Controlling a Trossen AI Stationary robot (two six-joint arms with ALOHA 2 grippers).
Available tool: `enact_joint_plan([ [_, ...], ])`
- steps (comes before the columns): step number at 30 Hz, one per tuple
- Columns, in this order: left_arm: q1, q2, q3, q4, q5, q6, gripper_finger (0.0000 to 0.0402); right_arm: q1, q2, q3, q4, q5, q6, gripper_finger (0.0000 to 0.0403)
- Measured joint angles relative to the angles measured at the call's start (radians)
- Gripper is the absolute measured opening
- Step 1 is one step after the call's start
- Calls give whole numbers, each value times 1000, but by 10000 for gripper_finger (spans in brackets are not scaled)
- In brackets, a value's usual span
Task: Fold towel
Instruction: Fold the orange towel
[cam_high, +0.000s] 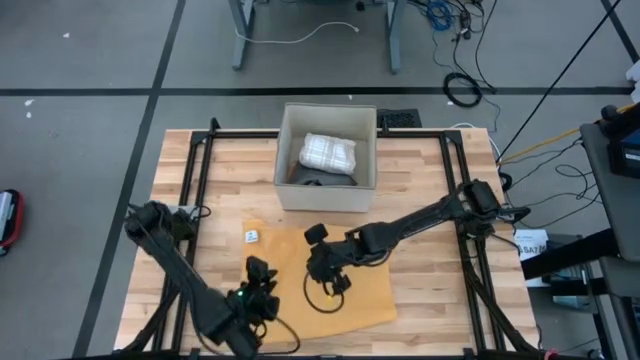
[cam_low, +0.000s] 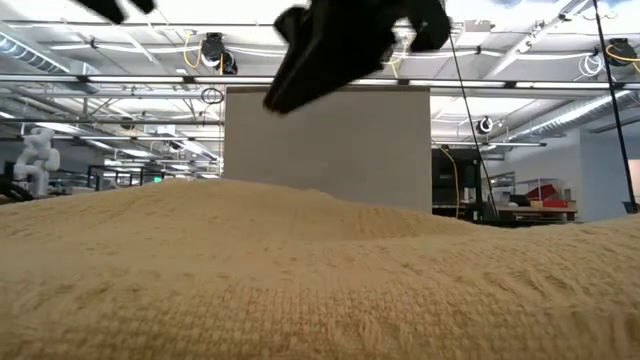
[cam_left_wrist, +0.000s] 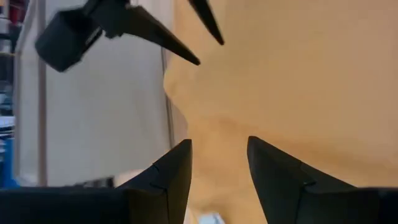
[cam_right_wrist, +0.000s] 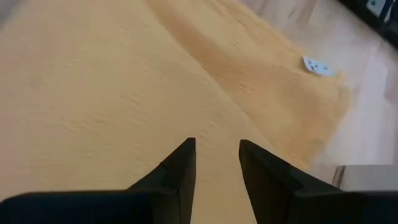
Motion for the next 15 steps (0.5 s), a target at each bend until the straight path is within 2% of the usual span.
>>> enact_joint_plan([
  [3,46,-55,-25,116,1,116,163,31,-50,0,-24,11,25,112],
  [6,94,-118,-63,160,17,197,163,63,-107,0,-45,30,48,112],
  [10,187,-207,-178,189,134,222,163,104,-167,0,-97,22,110,112],
  [15,303,-346,-410,355,321,266,163,153,-205,0,-184,8,226,112],
])
